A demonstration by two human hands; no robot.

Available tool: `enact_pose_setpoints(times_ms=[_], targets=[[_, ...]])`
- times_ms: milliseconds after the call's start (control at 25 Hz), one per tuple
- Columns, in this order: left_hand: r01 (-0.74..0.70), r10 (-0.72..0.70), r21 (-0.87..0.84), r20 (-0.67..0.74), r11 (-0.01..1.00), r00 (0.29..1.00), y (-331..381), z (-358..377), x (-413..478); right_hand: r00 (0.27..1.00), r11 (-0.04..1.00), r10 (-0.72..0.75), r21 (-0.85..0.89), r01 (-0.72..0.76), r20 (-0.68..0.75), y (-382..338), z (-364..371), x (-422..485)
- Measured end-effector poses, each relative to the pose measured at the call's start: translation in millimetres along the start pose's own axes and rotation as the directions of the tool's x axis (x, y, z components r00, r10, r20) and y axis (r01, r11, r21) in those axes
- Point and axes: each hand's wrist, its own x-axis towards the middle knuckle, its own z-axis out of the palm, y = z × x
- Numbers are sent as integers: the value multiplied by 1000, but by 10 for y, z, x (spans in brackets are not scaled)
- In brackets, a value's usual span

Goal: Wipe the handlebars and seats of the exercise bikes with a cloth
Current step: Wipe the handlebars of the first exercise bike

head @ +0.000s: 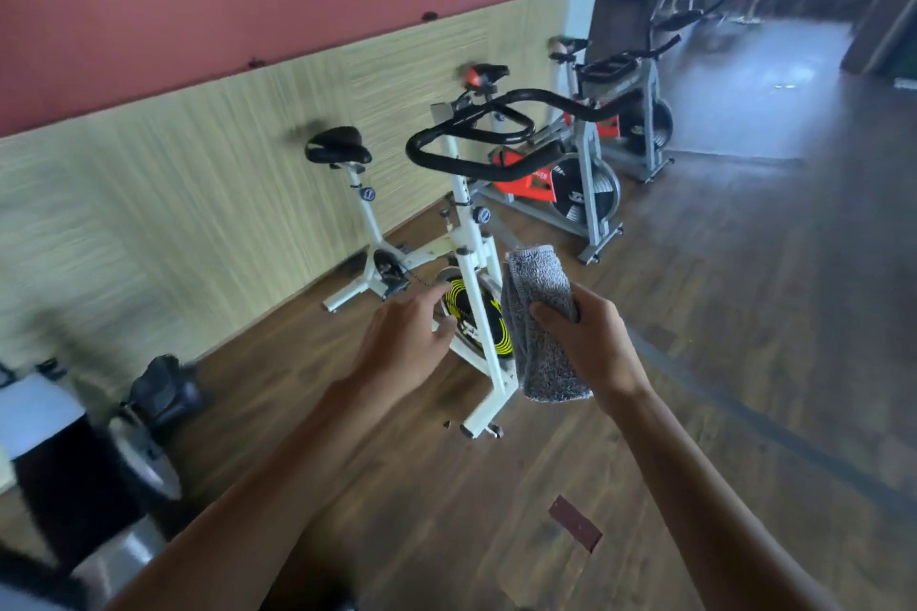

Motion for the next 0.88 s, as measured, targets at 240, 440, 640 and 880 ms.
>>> enact_pose_setpoints(times_ms=[240, 440, 640, 880], targets=[[-129, 130, -33, 24, 991, 991, -177, 267, 1379, 990, 1000, -1, 23, 4, -138, 177, 122, 1069], [-191, 192, -72, 7, 979, 981, -270, 363, 2340, 991, 995, 40, 100, -27, -131, 274, 238, 1867], [-309, 310, -156, -20, 938, 951, -550, 550, 2951, 992, 991, 46, 131, -30, -117, 305, 365, 2289], [-536, 539, -114, -3, 837, 842, -961, 707, 3551, 940, 994, 90, 87, -65, -329, 300, 545, 2622]])
